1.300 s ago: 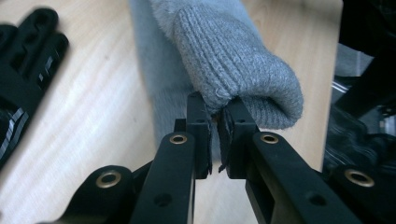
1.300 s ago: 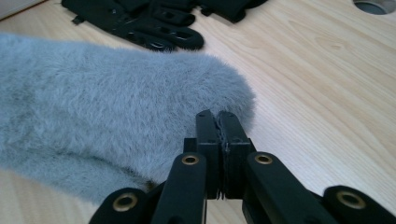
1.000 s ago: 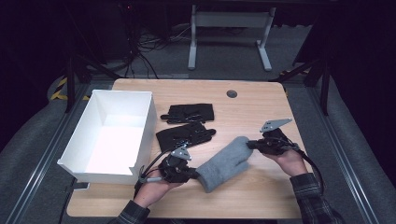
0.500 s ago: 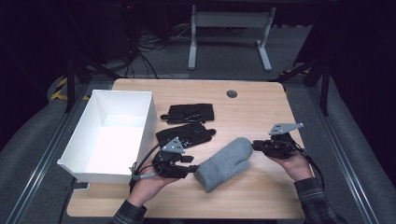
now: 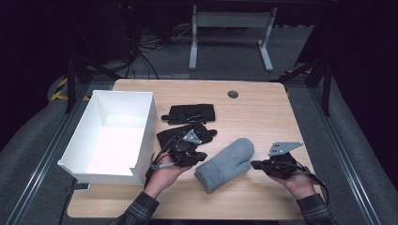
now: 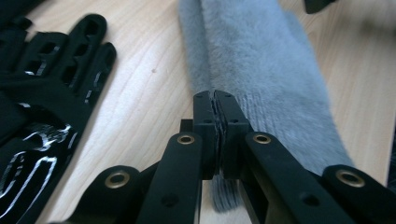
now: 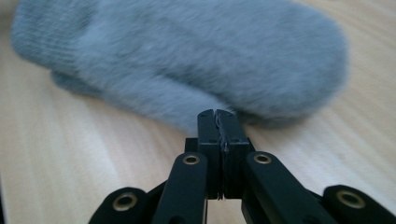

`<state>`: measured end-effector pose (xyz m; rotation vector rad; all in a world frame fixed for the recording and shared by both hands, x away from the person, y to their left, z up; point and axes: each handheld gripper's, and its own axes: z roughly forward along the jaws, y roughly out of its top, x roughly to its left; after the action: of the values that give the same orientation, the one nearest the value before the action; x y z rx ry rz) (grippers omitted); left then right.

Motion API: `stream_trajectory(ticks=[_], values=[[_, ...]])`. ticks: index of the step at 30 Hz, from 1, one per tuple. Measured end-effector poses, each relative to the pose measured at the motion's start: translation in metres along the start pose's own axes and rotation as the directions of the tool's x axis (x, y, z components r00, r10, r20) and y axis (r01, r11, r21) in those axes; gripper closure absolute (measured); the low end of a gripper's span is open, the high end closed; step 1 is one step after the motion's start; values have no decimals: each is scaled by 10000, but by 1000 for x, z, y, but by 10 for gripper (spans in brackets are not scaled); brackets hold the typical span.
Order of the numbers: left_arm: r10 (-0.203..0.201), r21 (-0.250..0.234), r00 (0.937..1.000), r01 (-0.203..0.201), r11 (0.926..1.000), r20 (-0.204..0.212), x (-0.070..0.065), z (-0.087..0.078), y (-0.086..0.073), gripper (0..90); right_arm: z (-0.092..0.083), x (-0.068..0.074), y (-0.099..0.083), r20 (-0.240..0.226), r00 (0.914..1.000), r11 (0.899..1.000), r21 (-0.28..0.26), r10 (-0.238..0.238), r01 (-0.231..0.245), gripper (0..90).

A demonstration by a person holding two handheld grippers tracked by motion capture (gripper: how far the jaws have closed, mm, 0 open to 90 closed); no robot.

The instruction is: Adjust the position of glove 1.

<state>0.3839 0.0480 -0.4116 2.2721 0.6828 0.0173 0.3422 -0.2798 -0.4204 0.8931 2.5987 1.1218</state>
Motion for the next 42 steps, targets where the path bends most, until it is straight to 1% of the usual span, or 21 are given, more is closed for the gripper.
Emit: stream_trajectory(ticks=[2,6,7,8,12,13,15,16,19,23,24,26,27,28,30,32,35,37,39,41,42], values=[[-34,196,10000,32,9998,65,1,8,0,880,3,5,-3,-196,9998,10000,77,-45,47,899],[-126,359,9999,124,9993,61,3,17,-2,880,18,14,-7,-513,9981,9974,625,-334,366,898],[-131,437,9999,129,9990,36,3,18,-3,880,21,15,-8,-517,9980,9968,693,-363,399,898],[-163,391,9998,160,9991,76,4,19,-4,878,25,15,-8,-538,9979,9958,821,-370,414,898],[-201,528,9996,191,9984,181,4,22,-6,876,29,13,-8,-457,9984,9952,901,-336,376,898],[-156,680,9996,138,9976,246,2,25,-7,864,30,12,-8,-412,9987,9951,930,-311,348,898],[-39,864,9997,19,9963,231,-1,29,-7,860,32,10,-7,-393,9988,9950,947,-294,330,898],[-6,853,9996,-19,9964,293,-2,31,-7,858,33,9,-7,-373,9988,9947,967,-308,343,898],[56,808,9998,-72,9967,207,-3,32,-5,832,34,10,-8,-450,9985,9943,1008,-316,360,898],[-56,610,9999,47,9981,141,2,28,-2,762,39,13,-8,-637,9971,9938,1009,-407,470,898],[-110,517,9999,108,9986,39,6,25,1,727,40,13,-7,-651,9970,9937,1009,-422,486,898],[-76,351,9999,73,9994,86,9,22,7,664,41,13,-7,-736,9965,9941,983,-393,464,898],[-67,137,9999,65,9999,119,10,21,10,626,41,13,-7,-760,9963,9942,959,-408,481,898],[-49,58,9998,48,10000,182,11,20,14,590,41,13,-6,-733,9965,9942,965,-410,480,898],[89,-53,9996,-87,9999,250,11,19,20,527,41,14,-6,-710,9963,9940,951,-476,543,898],[125,-348,9992,-112,9993,379,10,18,26,459,41,14,-6,-672,9967,9940,967,-447,511,898],[344,-489,9980,-318,9983,534,5,19,34,365,41,13,-6,-636,9968,9934,1003,-487,550,898],[370,-458,9967,-338,9984,716,1,24,38,287,41,13,-6,-611,9969,9932,1024,-490,550,898],[435,-296,9954,-411,9987,852,-3,33,40,219,41,13,-6,-593,9970,9935,1003,-487,545,898],[492,-72,9943,-487,9988,946,-7,42,41,170,41,13,-6,-585,9971,9936,992,-492,549,898],[505,74,9937,-515,9986,1002,-8,46,42,161,41,13,-6,-584,9971,9936,994,-489,545,899]])
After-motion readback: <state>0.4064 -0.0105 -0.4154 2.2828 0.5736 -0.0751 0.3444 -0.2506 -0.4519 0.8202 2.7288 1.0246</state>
